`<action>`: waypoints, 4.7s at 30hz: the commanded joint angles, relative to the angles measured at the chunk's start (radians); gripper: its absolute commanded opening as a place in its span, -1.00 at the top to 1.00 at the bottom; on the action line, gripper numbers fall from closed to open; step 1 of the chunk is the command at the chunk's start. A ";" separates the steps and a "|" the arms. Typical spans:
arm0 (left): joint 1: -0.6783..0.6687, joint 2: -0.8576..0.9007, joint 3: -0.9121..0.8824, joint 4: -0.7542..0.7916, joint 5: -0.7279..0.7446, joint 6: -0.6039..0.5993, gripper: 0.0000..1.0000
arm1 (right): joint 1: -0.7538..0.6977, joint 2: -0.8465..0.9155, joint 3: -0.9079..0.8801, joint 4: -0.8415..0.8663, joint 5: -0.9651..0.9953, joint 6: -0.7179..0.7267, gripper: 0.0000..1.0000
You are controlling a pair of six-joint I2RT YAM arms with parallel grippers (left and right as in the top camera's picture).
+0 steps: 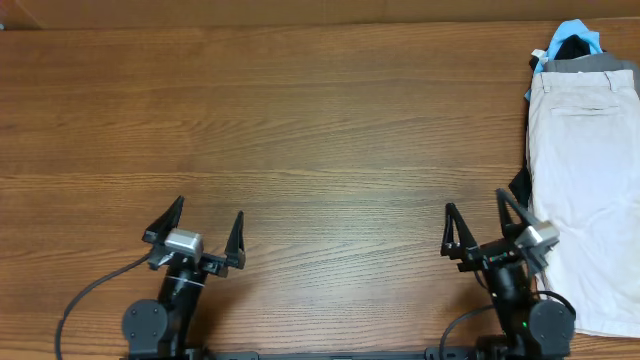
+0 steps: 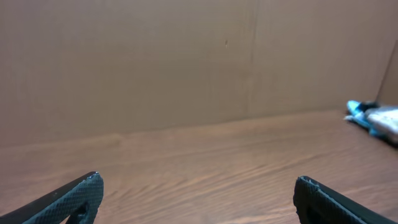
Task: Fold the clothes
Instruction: 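Reach the right gripper to the beige shorts on the clothes pile and grasp, then lift the beige shorts with the right gripper and drop them mid-table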
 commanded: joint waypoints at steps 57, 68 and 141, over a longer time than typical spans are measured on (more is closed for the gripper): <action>-0.003 1.693 1.280 -0.564 0.227 0.076 -1.00 | -0.349 1.803 1.471 -1.237 0.364 -0.160 -0.74; -0.018 1.775 1.280 -0.535 0.227 0.076 -1.00 | -0.347 1.851 1.458 -1.206 0.424 -0.160 -0.57; 0.023 1.779 1.324 -0.526 0.152 0.016 -0.68 | -0.235 1.823 1.486 -1.254 0.502 -0.086 0.92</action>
